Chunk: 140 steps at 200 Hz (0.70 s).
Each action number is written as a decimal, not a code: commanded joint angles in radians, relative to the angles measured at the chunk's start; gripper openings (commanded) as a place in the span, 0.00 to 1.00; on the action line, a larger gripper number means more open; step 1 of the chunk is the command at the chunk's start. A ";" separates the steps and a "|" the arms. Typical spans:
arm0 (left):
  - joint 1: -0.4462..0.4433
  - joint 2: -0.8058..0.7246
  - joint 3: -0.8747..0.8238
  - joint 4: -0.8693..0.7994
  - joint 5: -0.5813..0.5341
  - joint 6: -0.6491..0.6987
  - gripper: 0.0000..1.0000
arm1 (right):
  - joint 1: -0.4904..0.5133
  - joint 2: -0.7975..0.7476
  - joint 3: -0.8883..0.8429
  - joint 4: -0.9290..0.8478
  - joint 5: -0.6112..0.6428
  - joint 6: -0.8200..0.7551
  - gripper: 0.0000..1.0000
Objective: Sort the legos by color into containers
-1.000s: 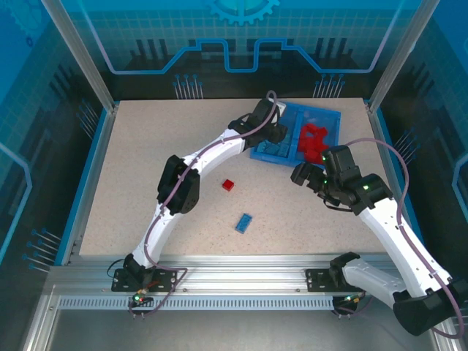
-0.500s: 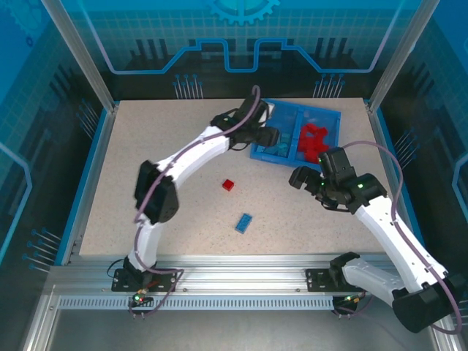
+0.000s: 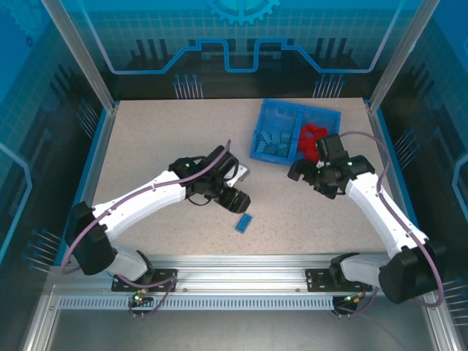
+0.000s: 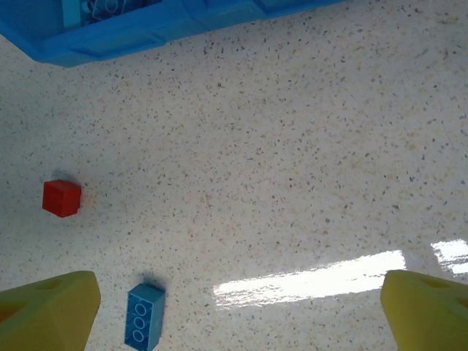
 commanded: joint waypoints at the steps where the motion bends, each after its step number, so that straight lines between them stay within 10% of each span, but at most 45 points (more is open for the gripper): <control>1: -0.003 0.072 -0.012 -0.065 0.061 0.019 0.88 | -0.016 0.032 0.042 -0.044 -0.041 -0.074 1.00; 81: -0.088 0.409 0.115 -0.048 -0.064 -0.070 0.93 | -0.101 0.014 -0.022 -0.061 -0.127 -0.153 1.00; 140: -0.163 0.527 0.146 -0.005 -0.240 -0.201 0.58 | -0.122 -0.050 -0.143 -0.021 -0.201 -0.142 1.00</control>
